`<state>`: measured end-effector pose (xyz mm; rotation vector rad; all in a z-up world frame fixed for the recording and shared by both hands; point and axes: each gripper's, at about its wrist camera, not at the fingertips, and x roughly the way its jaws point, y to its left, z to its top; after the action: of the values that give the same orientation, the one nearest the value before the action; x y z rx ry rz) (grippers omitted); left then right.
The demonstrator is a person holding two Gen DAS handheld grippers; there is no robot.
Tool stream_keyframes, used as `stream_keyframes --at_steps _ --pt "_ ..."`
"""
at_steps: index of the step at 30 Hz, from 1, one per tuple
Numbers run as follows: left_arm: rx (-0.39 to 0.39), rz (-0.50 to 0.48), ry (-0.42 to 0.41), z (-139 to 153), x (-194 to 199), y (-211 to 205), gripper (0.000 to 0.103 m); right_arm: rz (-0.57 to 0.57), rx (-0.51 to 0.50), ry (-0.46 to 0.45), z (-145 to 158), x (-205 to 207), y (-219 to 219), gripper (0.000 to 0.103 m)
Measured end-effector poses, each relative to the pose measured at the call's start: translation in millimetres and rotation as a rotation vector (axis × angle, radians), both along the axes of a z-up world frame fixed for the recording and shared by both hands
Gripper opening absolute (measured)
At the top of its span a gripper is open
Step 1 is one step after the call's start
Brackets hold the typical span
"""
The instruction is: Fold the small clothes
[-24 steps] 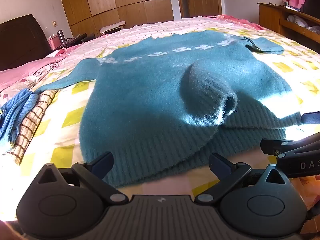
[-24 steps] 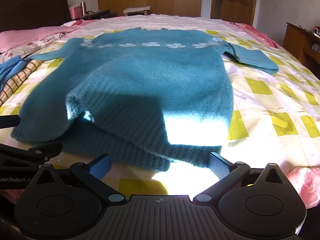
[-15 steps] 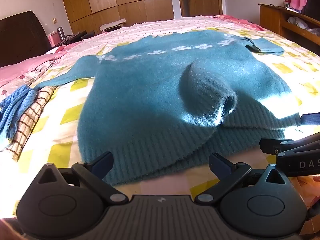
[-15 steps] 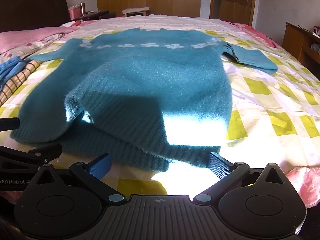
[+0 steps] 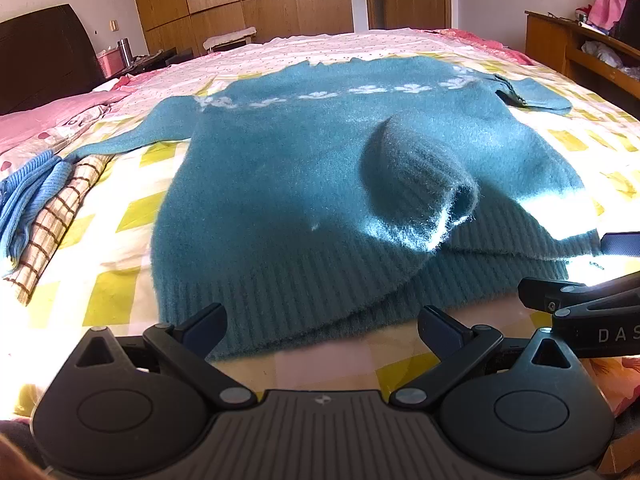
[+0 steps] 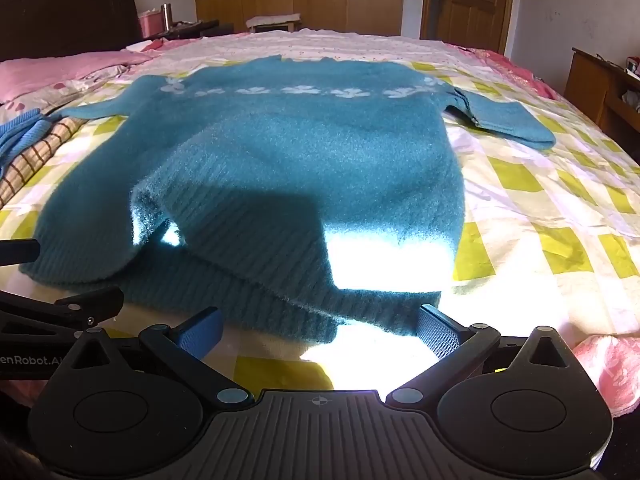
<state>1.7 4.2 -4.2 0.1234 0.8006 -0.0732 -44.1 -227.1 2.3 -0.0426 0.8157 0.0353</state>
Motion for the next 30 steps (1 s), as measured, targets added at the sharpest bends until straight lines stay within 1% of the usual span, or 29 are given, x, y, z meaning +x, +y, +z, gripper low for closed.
stream_keyframes --at_steps 9,30 --pt "-0.005 0.004 0.014 -2.9 0.0 1.0 0.103 0.004 -0.008 0.005 -1.7 -0.2 0.1 0.103" --pt "-0.011 0.007 0.011 -1.9 -1.2 2.5 0.103 0.004 -0.011 0.004 -2.1 -0.1 1.1 0.103"
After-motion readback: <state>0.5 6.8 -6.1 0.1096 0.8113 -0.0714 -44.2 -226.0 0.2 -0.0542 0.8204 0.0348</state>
